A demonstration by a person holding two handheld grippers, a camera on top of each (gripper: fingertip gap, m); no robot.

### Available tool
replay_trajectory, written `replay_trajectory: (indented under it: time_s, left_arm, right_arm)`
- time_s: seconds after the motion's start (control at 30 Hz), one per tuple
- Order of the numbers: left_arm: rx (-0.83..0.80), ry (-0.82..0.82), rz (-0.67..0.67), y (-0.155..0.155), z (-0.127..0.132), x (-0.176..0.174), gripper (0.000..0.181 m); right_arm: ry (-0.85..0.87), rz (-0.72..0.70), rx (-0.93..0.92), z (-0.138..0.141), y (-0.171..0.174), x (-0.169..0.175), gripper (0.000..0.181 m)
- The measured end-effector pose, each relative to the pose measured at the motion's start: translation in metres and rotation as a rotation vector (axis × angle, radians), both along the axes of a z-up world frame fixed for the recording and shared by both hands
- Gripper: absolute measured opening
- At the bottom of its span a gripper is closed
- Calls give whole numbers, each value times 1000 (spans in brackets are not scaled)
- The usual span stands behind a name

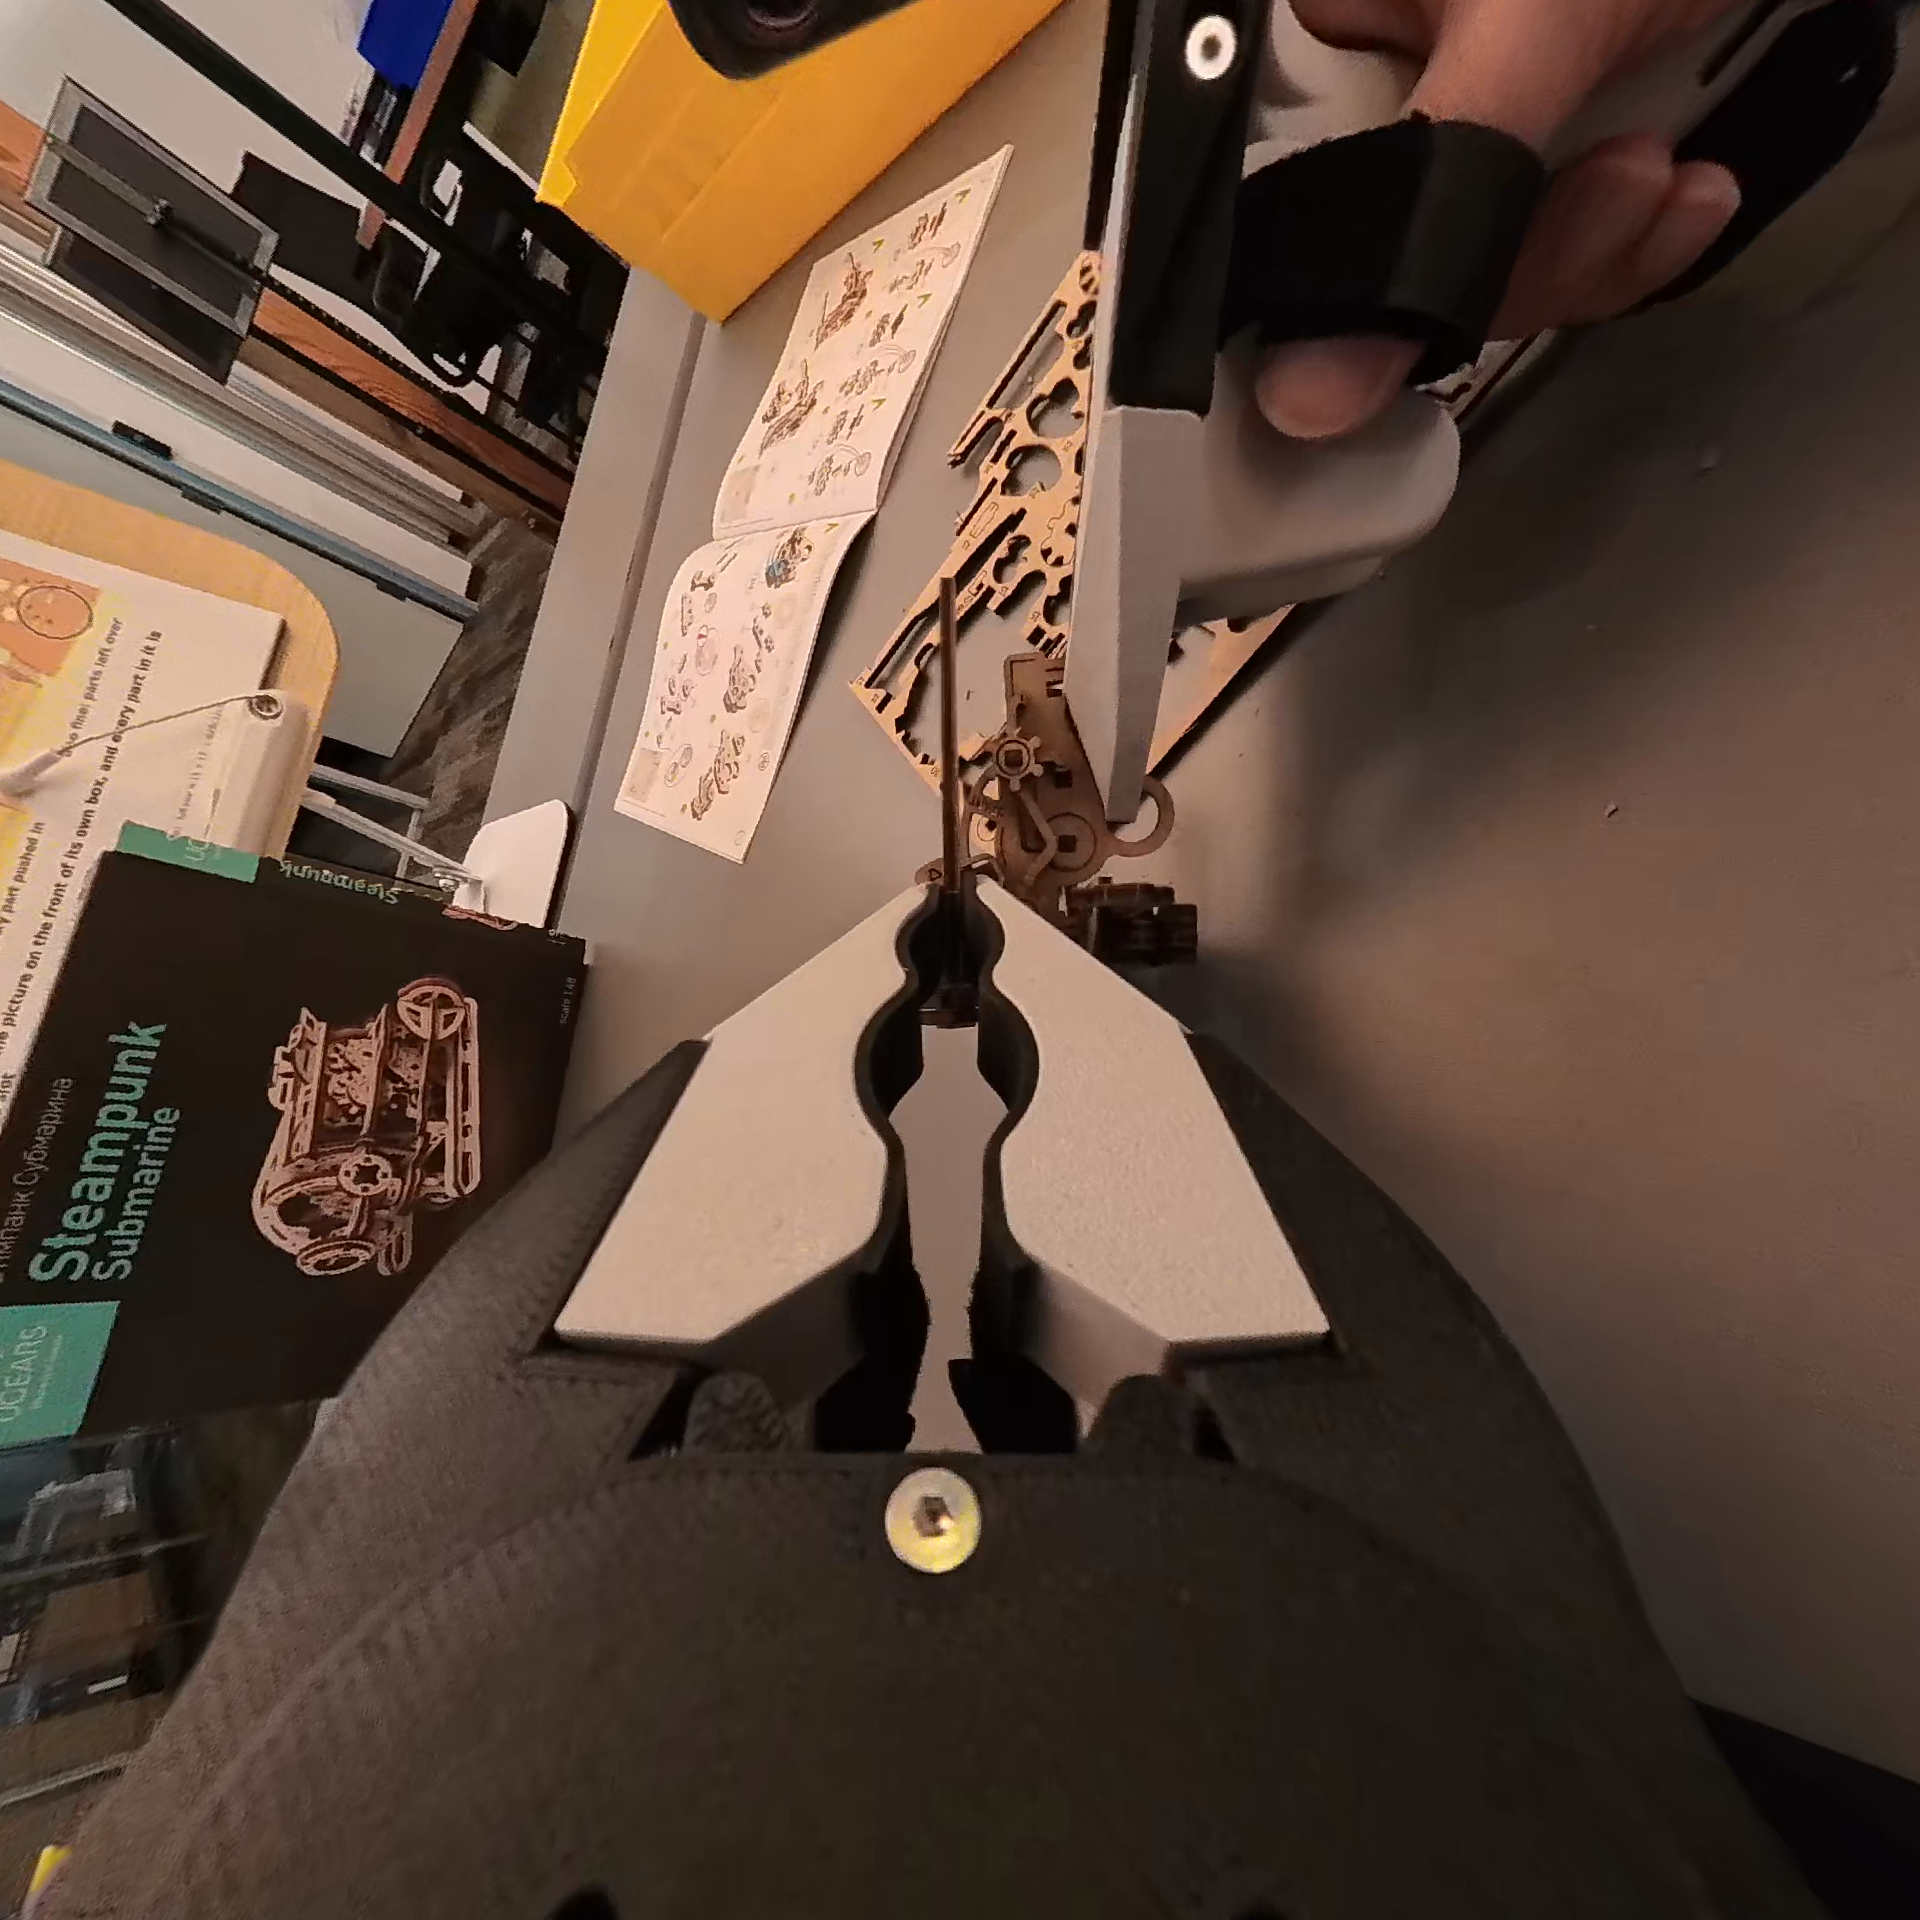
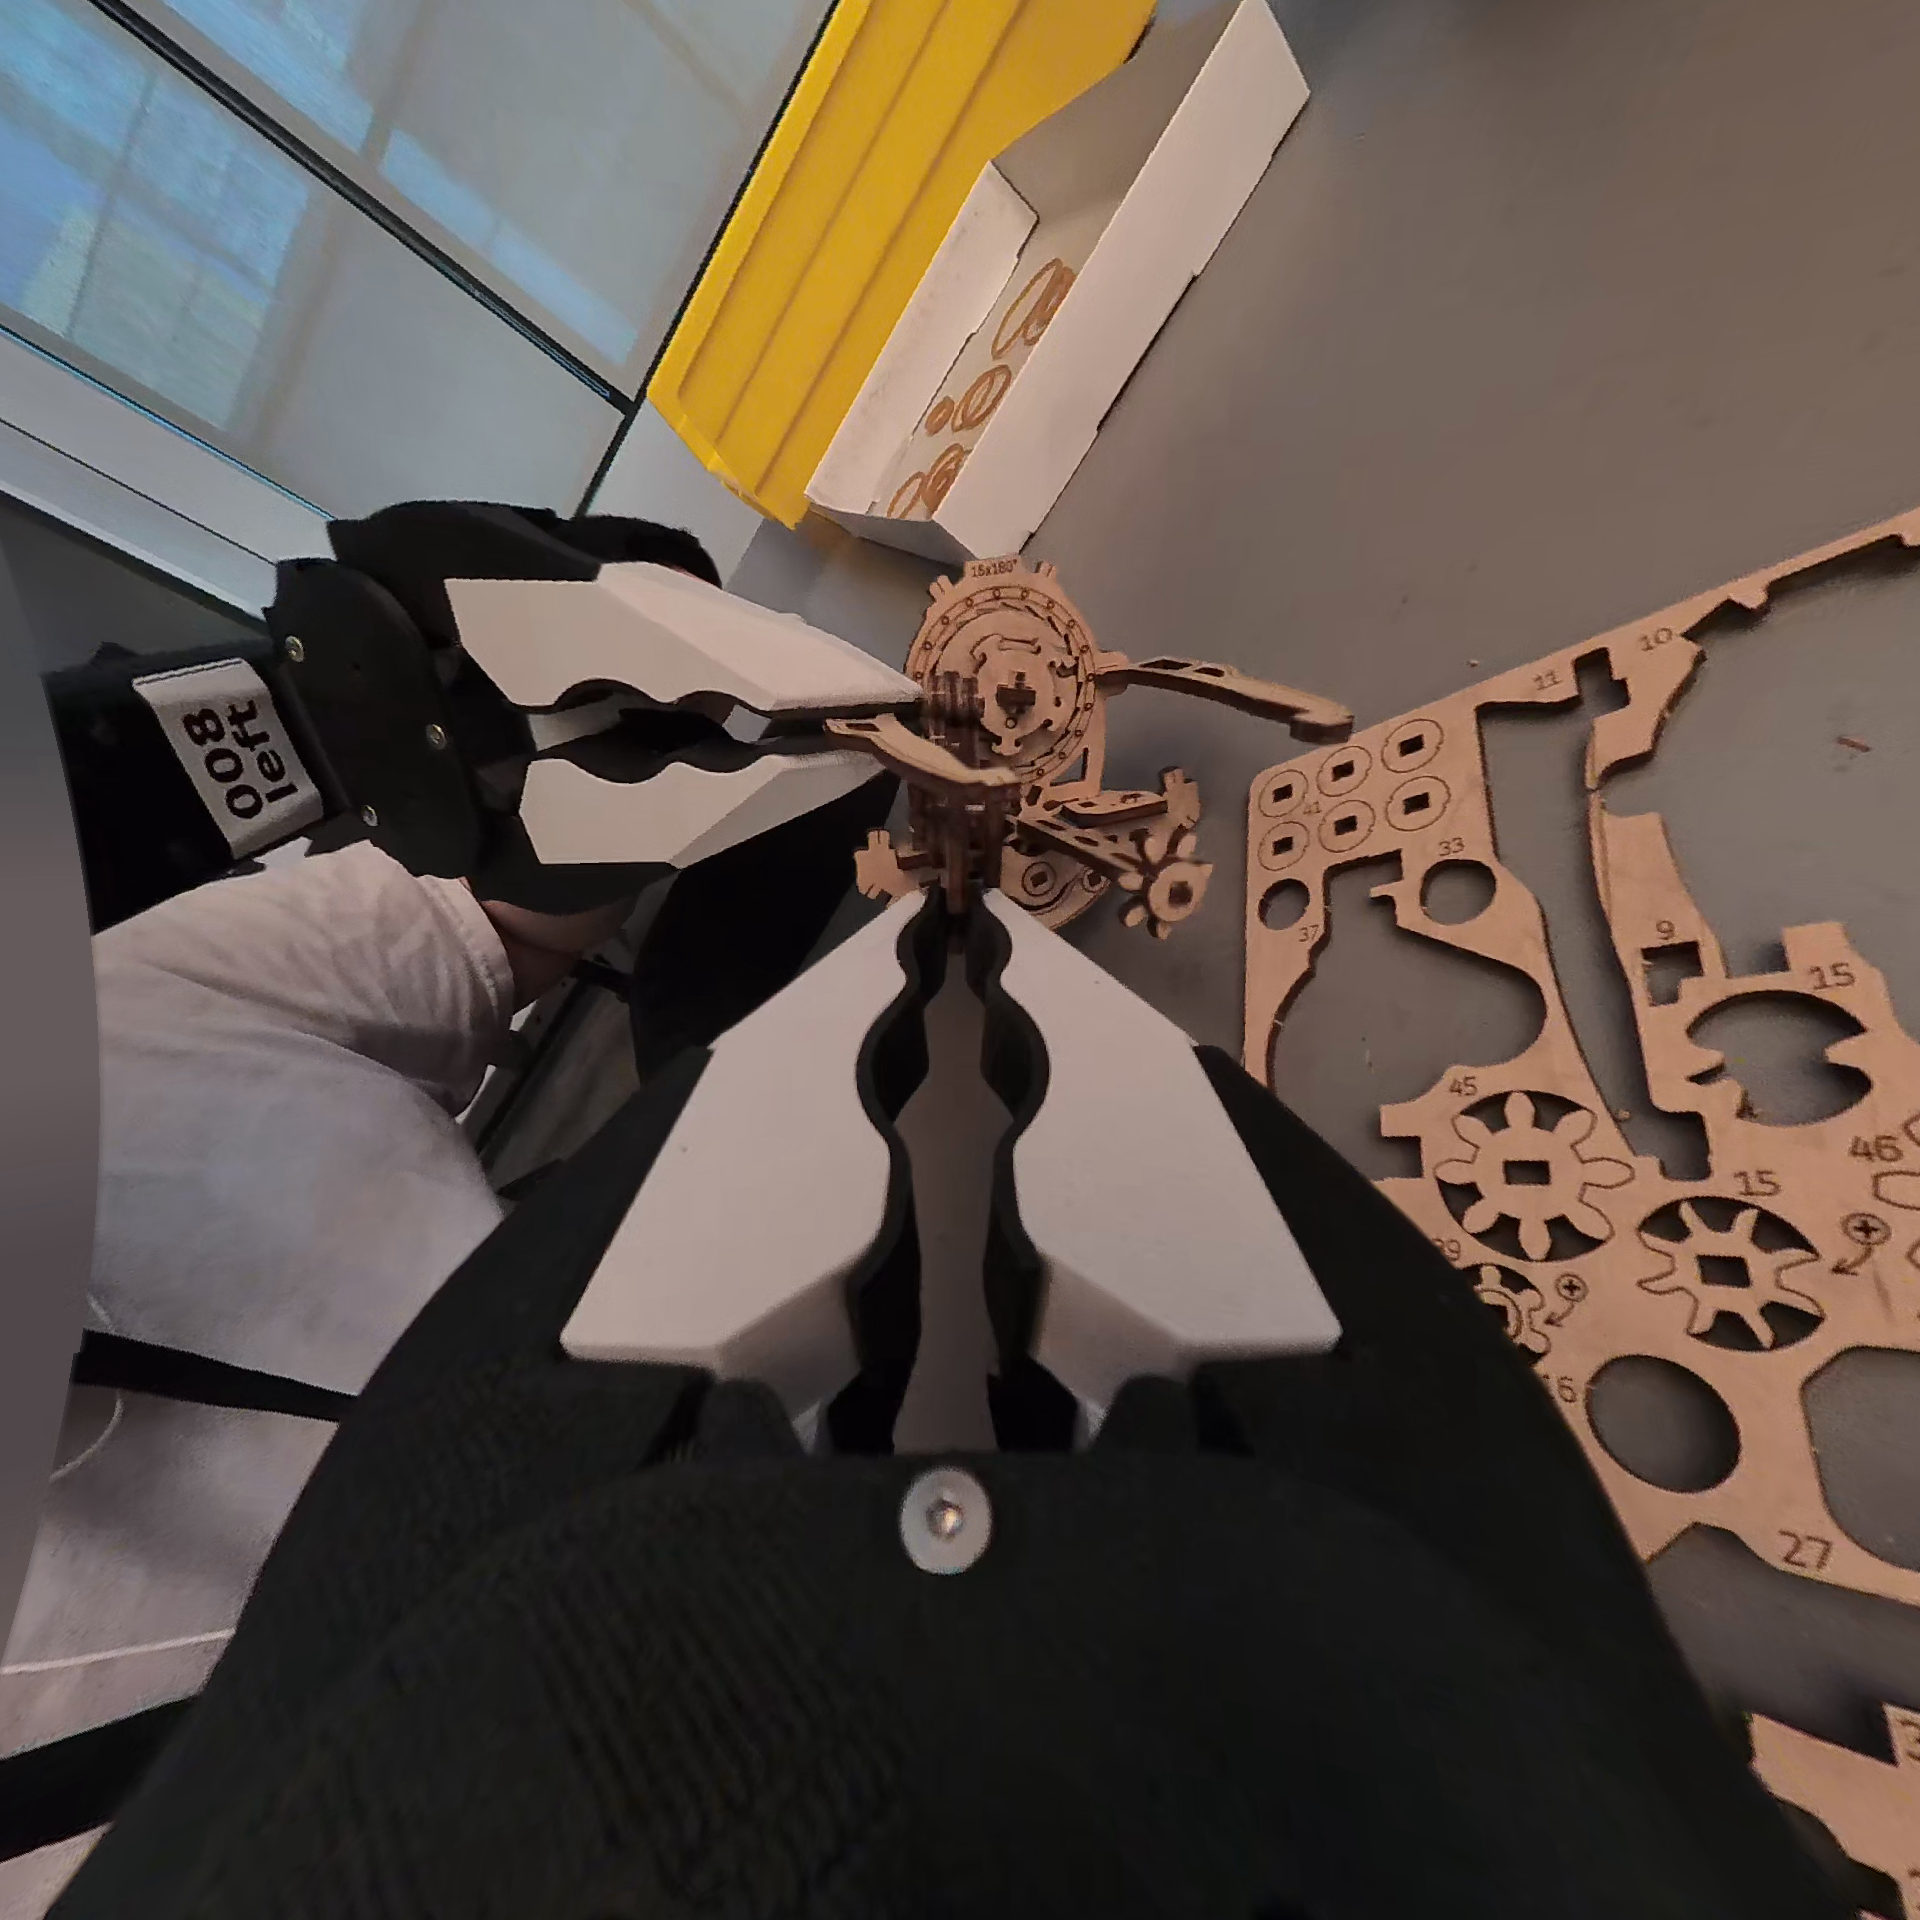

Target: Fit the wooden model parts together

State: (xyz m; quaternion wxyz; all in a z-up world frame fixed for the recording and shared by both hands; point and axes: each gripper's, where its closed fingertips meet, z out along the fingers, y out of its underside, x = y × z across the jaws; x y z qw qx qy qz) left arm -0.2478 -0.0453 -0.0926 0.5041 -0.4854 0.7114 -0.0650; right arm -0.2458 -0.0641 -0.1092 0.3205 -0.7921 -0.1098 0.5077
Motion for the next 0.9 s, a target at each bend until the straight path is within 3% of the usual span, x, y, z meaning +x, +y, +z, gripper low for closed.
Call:
replay_trajectory:
  time_s: [0.3, 0.9]
  left_arm:
    - [-92, -59, 18, 2, 2, 0, 0]
    - [-312, -137, -33, 7, 0, 0, 4]
  right_arm:
    - [147, 3, -93, 2, 0, -2, 1]
    - [79, 62, -54, -2, 7, 1, 1]
